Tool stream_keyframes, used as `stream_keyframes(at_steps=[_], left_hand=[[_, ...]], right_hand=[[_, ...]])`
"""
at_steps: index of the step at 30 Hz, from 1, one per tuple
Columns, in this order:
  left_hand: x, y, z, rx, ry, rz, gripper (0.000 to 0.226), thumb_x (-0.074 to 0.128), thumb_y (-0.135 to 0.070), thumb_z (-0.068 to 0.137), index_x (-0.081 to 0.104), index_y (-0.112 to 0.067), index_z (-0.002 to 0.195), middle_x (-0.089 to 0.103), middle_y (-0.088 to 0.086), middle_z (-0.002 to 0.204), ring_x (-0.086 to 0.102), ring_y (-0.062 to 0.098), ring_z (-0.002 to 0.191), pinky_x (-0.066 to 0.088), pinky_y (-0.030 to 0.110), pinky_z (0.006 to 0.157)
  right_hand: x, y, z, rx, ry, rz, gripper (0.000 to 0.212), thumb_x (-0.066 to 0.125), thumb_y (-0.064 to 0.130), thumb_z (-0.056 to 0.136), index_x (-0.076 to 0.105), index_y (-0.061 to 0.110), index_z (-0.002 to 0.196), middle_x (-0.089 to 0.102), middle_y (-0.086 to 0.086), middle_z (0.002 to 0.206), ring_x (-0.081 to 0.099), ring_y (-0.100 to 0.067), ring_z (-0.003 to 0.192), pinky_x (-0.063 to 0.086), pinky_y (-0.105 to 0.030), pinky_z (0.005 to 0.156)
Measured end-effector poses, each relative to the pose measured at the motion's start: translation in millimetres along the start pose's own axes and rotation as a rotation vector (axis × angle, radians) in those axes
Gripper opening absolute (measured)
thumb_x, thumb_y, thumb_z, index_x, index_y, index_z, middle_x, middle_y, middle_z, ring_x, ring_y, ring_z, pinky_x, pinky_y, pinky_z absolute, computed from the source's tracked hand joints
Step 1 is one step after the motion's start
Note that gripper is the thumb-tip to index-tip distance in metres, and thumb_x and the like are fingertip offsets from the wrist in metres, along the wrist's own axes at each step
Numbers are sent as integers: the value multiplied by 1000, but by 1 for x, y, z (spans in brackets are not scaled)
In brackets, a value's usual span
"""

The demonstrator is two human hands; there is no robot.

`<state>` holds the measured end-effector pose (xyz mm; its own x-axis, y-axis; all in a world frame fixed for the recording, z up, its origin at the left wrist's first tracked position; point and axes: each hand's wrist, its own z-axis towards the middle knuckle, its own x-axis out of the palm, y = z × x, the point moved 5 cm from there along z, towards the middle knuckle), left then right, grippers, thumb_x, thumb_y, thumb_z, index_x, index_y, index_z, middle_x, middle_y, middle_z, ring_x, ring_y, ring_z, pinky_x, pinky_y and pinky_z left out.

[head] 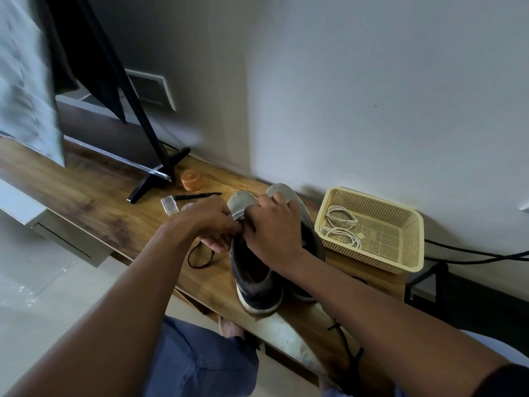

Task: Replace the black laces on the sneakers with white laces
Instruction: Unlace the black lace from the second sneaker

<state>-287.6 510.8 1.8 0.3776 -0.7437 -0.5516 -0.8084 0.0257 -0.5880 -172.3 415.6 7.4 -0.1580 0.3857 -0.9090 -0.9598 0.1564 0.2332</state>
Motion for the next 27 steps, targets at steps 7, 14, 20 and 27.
stream_keyframes(at_steps=[7,14,20,27], left_hand=[[-2,0,-4,-1,-2,4,11,74,-7,94,73,3,95,78,20,81,80,30,74,62,32,56],[-4,-3,-6,21,-15,7,9,71,-5,95,74,4,95,78,20,82,80,29,75,65,35,63],[-2,-5,-5,7,-9,7,10,72,-6,95,75,3,98,78,19,82,79,28,73,62,32,58],[-2,-1,-6,-4,-12,5,7,74,-4,94,74,3,93,78,22,83,78,29,70,62,33,55]], right_hand=[[-6,-34,14,259,66,159,13,57,31,75,63,29,86,60,8,100,52,-23,98,43,-38,81],[5,6,7,-118,193,-55,23,60,39,70,73,26,83,59,-1,104,45,-31,108,33,-43,86],[-6,-3,8,-30,40,-46,18,58,28,70,74,21,75,58,5,96,45,-26,99,37,-42,81],[-17,-40,25,205,10,-20,28,54,34,80,76,27,96,63,5,105,50,-25,102,42,-42,86]])
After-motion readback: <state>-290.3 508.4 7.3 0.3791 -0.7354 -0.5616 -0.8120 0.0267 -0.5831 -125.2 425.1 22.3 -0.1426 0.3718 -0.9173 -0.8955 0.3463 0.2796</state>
